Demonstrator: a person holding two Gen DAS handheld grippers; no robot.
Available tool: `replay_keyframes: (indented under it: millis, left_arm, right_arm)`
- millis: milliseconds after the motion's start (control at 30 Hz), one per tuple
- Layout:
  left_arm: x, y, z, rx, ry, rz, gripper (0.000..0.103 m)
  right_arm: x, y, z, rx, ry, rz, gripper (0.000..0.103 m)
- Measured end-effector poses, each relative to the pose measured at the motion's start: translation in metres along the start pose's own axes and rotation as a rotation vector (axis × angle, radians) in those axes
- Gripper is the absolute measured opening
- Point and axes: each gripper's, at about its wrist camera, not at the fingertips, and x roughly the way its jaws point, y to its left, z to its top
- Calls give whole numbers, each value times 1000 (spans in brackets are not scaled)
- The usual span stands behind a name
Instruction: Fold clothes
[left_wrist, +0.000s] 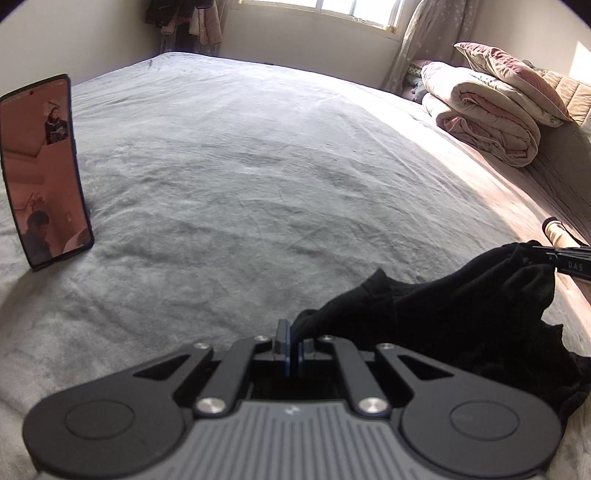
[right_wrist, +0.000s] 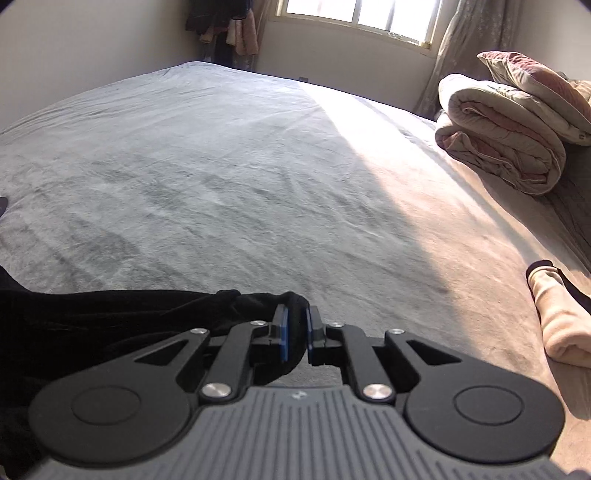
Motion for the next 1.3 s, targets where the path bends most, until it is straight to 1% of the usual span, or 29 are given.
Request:
replay_keyframes:
  millis: [100,167,300,333,467,567,700,767,800,867,967,1000,1067,1167,1233,1300]
  left_arm:
    - [2,-14,-1,65,21,-33,3]
    - [2,-22,-3,115,29,-51,3]
    - [-3,-19,-9,185,19,-66,3]
    - [-5,-14,-11,184,13,-76,3]
    - [-17,5,-23,177,-23,-149,3]
    - [-23,11,-34,210,-33,-173,3]
    - [-25,12,-47,272,-33,-190,3]
    - [-26,12,-52,293,-35,-191,3]
    - [-26,12,-53,300,-38,-192,3]
    - [-28,13,-55,313,-52,-201,4]
    - [-34,13,-56,327,-65,-245,7]
    - [-36,14,-56,330,-72,-256,8]
    - [-39,12,-57,345,-86,-268,13]
    - [-42,8,-57,365,-101,-287,20]
    - [-43,4,-58,383,-104,-296,30]
    - [-44,0,-60,406,-107,-300,30]
  right_arm:
    - [-14,-27,-13,62,3,-20,10]
    - [-25,-34,-24,77,-15,-1,10]
    - [-56,-37,-52,45,-150,139,11]
    - [-60,-34,-58,27,-162,164,11]
    - [-72,-14,-74,-115,-154,200,11]
    - [-75,-8,-88,-152,-128,233,12]
    - [-71,1,-107,-214,-65,266,13]
    - [-71,5,-116,-258,-43,288,17]
    - [-72,7,-119,-279,-36,297,21]
    - [-77,9,-123,-303,-34,309,21]
    - [-84,2,-122,-283,-39,361,25]
    - [-87,-2,-120,-257,-47,386,30]
    - [-91,-12,-115,-192,-63,425,33]
    - [-95,-23,-106,-102,-85,468,33]
    - [-94,-27,-102,-74,-93,476,33]
    - [-93,-28,-99,-61,-94,470,33]
